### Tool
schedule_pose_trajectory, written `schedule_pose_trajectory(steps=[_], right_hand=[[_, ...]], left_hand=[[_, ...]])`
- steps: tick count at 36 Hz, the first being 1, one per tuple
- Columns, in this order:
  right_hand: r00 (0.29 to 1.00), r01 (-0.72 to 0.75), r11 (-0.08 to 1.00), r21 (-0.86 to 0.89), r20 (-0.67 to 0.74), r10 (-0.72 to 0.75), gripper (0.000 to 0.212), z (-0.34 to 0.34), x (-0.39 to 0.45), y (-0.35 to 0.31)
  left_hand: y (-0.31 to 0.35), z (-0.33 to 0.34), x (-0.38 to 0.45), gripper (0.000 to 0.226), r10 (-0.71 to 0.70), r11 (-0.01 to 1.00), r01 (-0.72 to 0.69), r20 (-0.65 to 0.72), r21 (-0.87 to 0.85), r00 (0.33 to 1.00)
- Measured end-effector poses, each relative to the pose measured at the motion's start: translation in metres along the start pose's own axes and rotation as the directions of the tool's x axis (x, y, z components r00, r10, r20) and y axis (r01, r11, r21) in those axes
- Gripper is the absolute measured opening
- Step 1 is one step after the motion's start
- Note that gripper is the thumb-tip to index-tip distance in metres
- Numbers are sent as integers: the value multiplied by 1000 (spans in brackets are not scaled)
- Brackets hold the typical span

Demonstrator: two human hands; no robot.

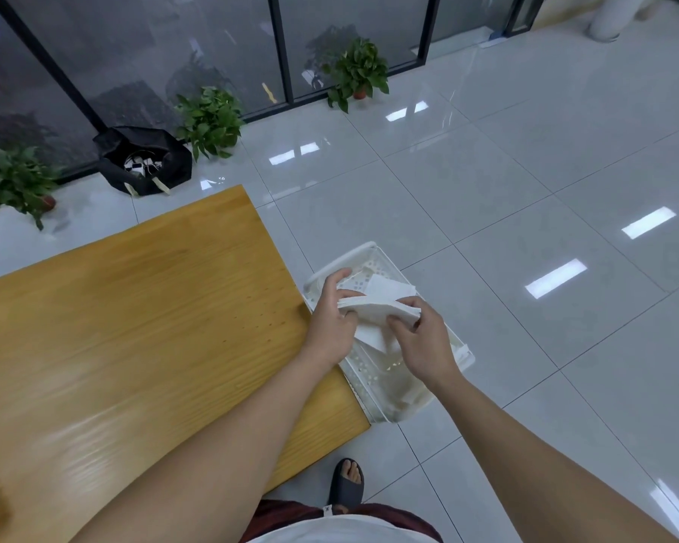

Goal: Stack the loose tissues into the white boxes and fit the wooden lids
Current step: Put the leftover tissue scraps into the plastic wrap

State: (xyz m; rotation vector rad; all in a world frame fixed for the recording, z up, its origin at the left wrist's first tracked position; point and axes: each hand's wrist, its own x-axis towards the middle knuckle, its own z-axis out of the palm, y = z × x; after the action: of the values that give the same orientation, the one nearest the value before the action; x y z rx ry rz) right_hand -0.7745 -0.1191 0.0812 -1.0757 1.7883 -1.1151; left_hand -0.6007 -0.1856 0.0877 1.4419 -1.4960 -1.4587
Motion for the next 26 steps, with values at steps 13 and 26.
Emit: schedule_pose_trajectory(steps=[13,26], right_hand=[[998,-6,986,166,69,-5,22,-17,-2,-41],[950,-124,956,265,310,37,31,16,-9,-84]], left_hand=[[30,-26,2,48,-57,984,53,-19,-168,998],[38,-81,-38,77,-14,994,16,18,-109,1000]])
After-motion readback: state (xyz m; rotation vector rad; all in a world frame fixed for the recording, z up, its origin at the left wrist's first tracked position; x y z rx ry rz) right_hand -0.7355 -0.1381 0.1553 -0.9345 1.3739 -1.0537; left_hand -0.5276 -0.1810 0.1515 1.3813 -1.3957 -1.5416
